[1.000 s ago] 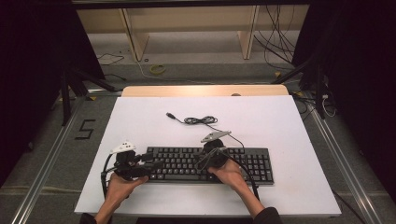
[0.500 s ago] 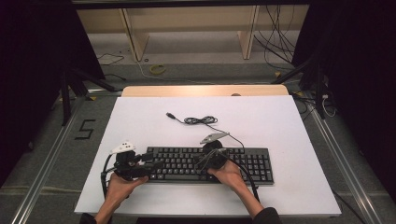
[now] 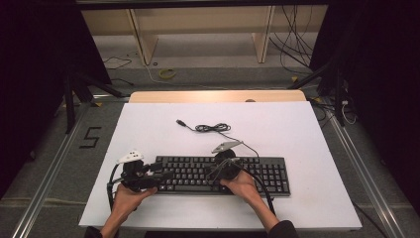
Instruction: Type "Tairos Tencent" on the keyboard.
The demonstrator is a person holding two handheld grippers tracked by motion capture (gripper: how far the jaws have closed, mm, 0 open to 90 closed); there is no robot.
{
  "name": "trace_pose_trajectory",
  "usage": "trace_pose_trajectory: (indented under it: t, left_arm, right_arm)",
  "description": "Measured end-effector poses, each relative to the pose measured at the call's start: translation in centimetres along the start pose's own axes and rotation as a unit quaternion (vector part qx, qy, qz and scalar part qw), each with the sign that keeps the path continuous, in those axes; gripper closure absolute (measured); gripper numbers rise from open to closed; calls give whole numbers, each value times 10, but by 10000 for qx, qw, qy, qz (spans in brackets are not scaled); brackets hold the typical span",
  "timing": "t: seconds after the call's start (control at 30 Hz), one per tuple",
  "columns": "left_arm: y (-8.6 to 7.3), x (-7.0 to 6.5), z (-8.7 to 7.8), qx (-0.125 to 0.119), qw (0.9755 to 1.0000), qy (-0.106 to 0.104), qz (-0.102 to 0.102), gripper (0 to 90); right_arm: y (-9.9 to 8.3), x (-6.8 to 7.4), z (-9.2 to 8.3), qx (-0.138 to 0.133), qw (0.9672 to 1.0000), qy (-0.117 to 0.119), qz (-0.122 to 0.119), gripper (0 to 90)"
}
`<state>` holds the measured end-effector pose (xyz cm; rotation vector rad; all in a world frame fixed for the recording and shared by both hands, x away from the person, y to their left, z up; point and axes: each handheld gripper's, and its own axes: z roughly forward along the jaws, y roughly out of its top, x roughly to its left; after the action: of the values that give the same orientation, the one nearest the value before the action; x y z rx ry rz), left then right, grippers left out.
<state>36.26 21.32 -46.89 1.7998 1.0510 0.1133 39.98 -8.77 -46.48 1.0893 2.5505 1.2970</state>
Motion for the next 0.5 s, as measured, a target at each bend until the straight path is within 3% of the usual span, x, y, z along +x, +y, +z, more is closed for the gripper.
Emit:
trace_pose_trajectory:
  t: [0.27, 0.5]
  left_arm:
    - [0, 0, 1, 6, 10000, 6, 0, 337]
    - [3, 0, 6, 96, 9999, -4, 123, 412]
  right_arm:
    - [0, 0, -1, -22, 10000, 7, -10, 835]
    - [0, 0, -7, -97, 10000, 14, 15, 621]
